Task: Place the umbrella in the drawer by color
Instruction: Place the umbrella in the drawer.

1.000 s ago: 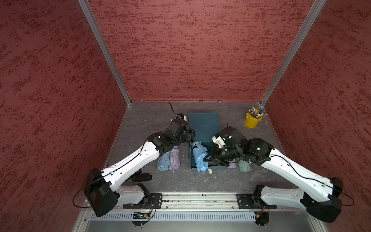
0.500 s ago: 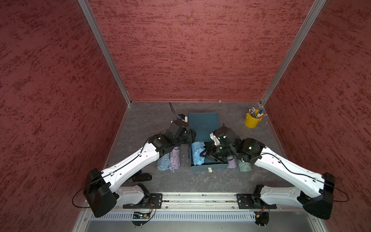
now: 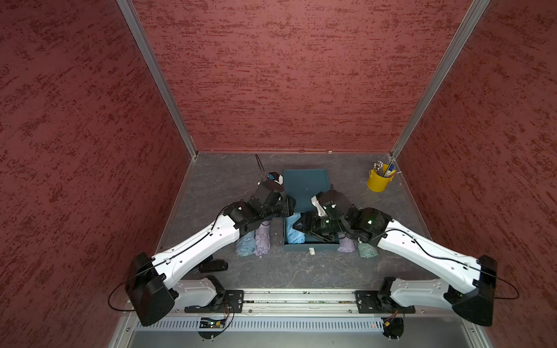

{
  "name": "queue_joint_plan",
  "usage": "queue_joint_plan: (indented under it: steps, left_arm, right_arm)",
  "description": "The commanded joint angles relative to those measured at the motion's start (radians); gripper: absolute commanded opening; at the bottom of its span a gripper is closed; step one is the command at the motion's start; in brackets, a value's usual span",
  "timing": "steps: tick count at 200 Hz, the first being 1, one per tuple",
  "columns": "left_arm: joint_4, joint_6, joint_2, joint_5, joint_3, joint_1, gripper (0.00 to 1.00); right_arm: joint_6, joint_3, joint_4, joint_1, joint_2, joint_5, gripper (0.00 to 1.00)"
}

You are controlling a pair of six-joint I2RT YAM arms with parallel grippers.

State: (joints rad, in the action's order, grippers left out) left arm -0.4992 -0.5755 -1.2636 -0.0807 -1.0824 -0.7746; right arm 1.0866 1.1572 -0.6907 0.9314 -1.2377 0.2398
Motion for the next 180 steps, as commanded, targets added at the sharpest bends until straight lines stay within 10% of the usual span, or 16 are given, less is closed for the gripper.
queue_joint_plan:
  steps: [1, 180]
  left_arm:
    - [-0.036, -0.013, 0.018, -0.018, 0.01, -0.003, 0.6]
    - [-0.077, -0.055, -0.06, -0.04, -0.044, 0.056, 0.65]
  right_arm:
    - [-0.067, 0.056, -0.061, 0.016, 0.009, -0.033, 0.7]
    - [-0.483, 0.211, -0.505, 0.09, -0.025, 0.129, 0.66]
